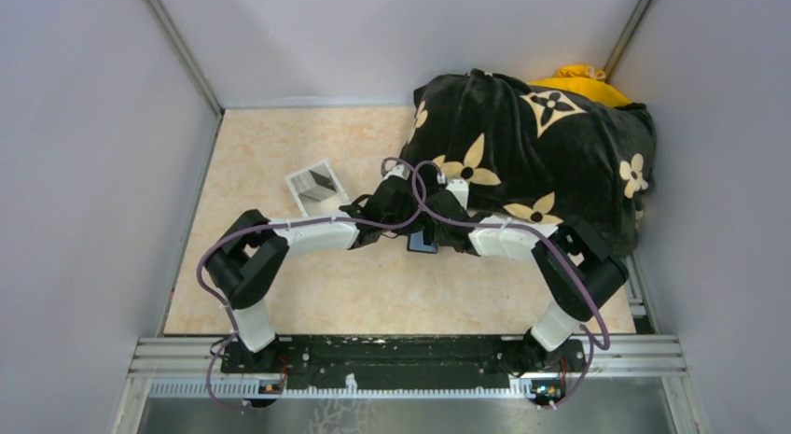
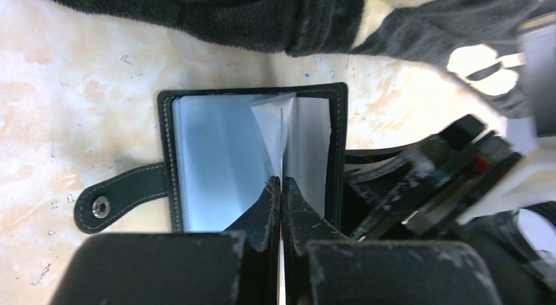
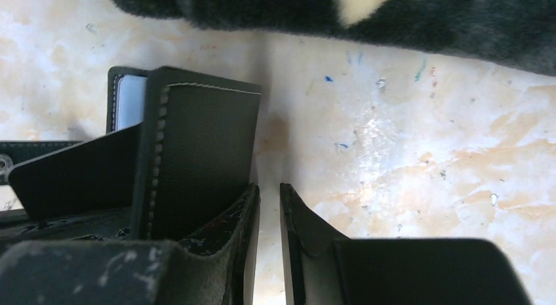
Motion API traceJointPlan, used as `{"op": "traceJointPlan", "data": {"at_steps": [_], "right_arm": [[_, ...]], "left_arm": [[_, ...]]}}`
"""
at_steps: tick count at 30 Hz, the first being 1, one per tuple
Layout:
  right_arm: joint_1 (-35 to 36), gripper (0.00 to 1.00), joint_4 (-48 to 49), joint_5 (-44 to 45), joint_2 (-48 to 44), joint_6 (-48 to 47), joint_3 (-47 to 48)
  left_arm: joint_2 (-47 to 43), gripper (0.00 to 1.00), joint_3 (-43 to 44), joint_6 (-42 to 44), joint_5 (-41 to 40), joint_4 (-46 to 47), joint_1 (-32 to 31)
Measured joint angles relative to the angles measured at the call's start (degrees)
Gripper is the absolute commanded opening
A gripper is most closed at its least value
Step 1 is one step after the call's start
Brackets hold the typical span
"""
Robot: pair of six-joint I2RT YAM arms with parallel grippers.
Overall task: Put the credit cards into the card holder
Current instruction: Open the card holder at the center of the board.
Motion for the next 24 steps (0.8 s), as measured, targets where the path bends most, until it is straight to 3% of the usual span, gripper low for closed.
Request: {"op": "traceJointPlan", "data": {"at_steps": [20, 24], "right_arm": [[-3.43, 0.25, -5.35, 5.22, -5.22, 3.28, -4.07], [-3.48, 0.32, -9.55, 5.46, -8.17, 2.69, -4.09]], "left_arm": [[4.57, 0.0, 5.92, 1.64, -5.42, -6.19, -3.87], [4.94, 0.0, 6.14, 1.95, -5.84, -6.34, -3.91]]}}
